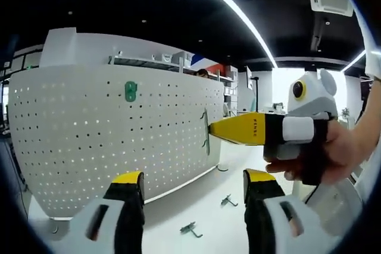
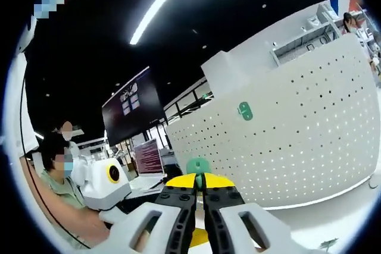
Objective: Insert the hook assembly into the mounting plate slot until the hook locks in place.
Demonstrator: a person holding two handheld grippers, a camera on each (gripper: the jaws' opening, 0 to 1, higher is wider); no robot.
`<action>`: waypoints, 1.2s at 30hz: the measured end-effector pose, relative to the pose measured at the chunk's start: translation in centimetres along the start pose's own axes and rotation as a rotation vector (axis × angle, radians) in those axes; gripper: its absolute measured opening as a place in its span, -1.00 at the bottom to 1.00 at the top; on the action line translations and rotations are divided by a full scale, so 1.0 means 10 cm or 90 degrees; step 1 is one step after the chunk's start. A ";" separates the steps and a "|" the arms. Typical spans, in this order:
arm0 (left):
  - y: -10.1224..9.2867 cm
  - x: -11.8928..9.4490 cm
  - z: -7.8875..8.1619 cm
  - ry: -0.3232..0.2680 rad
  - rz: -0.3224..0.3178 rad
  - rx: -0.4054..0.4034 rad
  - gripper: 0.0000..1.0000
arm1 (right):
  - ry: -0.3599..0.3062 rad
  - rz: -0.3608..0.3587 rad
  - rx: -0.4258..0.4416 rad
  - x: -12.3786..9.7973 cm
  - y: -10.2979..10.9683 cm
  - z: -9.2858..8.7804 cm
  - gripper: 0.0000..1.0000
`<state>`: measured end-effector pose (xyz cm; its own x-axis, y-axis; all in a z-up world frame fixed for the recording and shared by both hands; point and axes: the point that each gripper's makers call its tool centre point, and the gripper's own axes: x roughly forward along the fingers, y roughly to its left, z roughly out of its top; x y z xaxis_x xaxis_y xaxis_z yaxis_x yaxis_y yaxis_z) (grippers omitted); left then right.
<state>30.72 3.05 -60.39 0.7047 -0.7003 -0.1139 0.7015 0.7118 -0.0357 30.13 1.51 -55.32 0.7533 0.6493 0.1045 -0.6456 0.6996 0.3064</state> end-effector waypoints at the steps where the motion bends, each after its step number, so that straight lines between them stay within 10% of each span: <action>1: 0.00 0.00 0.00 0.001 0.001 -0.001 0.38 | 0.000 0.000 -0.001 0.00 0.00 0.00 -1.00; 36: 0.20 -0.16 0.00 -0.011 0.036 -0.011 0.40 | 0.000 -0.099 -0.098 -0.03 -0.37 0.28 -0.99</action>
<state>30.96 5.59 -60.26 0.7448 -0.6600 -0.0985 0.6590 0.7506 -0.0469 32.66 -2.07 -53.86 0.8451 0.5303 0.0673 -0.5334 0.8283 0.1713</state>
